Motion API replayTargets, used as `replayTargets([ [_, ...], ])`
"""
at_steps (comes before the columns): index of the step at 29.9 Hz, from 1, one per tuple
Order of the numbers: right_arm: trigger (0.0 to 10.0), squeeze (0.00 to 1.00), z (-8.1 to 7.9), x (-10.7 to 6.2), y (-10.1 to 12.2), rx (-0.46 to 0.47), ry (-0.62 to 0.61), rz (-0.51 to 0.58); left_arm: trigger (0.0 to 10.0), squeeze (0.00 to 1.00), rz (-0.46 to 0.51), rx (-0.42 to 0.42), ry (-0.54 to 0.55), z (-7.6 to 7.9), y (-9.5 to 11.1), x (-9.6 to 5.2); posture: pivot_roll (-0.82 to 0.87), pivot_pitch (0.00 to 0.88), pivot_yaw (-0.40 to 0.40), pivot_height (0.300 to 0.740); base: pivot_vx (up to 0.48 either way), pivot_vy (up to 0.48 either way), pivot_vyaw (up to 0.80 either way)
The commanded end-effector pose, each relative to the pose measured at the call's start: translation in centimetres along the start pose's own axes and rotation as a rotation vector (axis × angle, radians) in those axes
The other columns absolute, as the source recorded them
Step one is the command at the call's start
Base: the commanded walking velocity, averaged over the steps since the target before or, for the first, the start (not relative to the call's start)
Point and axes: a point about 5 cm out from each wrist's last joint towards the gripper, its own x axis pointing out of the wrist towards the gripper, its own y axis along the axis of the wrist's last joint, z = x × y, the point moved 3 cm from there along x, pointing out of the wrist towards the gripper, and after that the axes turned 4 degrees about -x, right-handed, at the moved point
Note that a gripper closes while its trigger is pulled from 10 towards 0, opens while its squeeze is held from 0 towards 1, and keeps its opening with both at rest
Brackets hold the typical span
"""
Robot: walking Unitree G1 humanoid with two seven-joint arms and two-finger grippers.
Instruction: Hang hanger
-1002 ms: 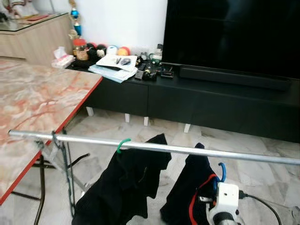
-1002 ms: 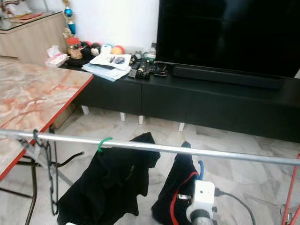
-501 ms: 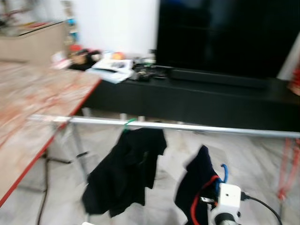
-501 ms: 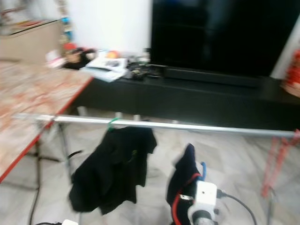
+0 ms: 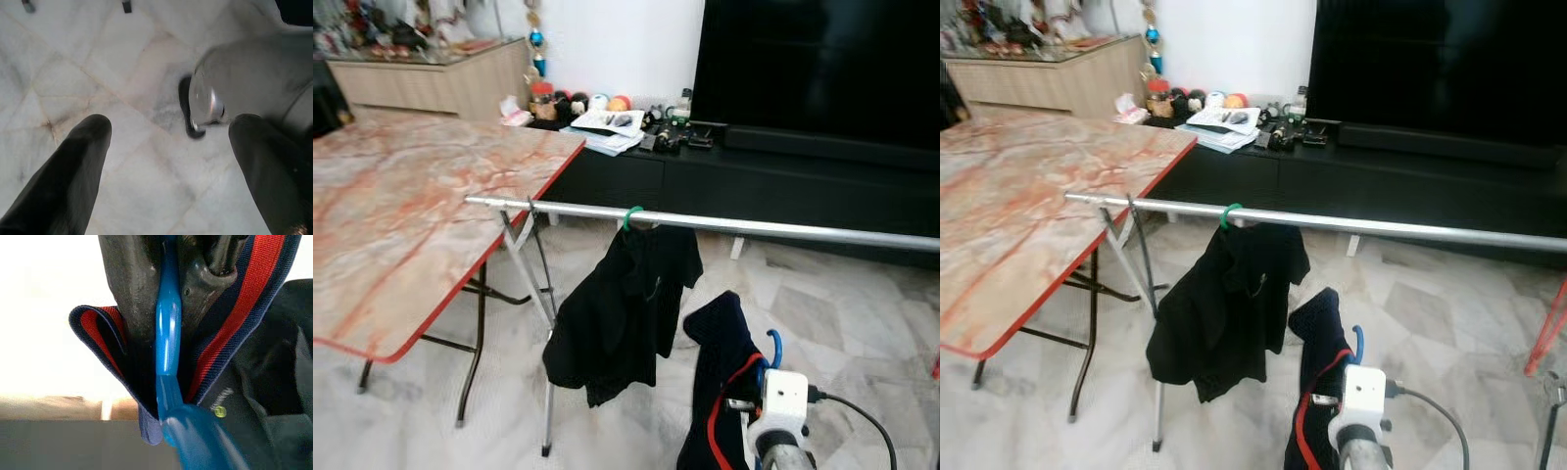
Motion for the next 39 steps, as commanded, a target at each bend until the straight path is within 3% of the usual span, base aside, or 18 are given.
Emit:
replayTargets([
  [1, 10.0, 0.00, -0.6, 0.4, 1.1, 0.001, 0.014, 0.042, 10.0, 0.00, -0.011, 0.013, -0.014, 0.2, 0.0, 0.0, 0.18, 0.000, -0.028, 0.740, -0.315, 0.000, 0.00],
  [19, 10.0, 0.00, -1.1, 2.0, 1.3, -0.059, 0.092, 0.000, 10.0, 0.00, 0.052, 0.033, 0.060, -0.5, 0.8, 0.0, 0.18, 0.000, -0.026, 0.740, -0.067, 0.000, 0.00],
  [29, 10.0, 0.00, -1.2, 2.9, 0.9, -0.202, 0.238, -0.070, 10.0, 0.00, 0.162, 0.099, 0.134, -0.9, 2.1, -0.2, 0.17, 0.000, -0.024, 0.740, 0.000, 0.000, 0.00],
  [31, 10.0, 0.00, -1.2, 3.1, 0.7, -0.249, 0.289, -0.092, 10.0, 0.00, 0.315, 0.196, 0.188, -3.4, 7.3, -0.4, 0.17, 0.000, -0.018, 0.740, 0.000, 0.000, 0.00],
  [33, 10.0, 0.00, -1.4, 3.1, 1.1, -0.304, 0.346, -0.086, 10.0, 0.00, 0.439, 0.225, 0.199, -5.0, 10.7, -1.3, 0.17, 0.000, -0.021, 0.740, 0.000, 0.000, 0.00],
  [39, 10.0, 0.00, -1.4, 3.6, 1.4, -0.343, 0.396, -0.093, 10.0, 0.00, 0.583, 0.274, 0.156, -5.2, 13.5, -2.5, 0.18, 0.000, -0.033, 0.740, 0.000, 0.000, 0.00],
])
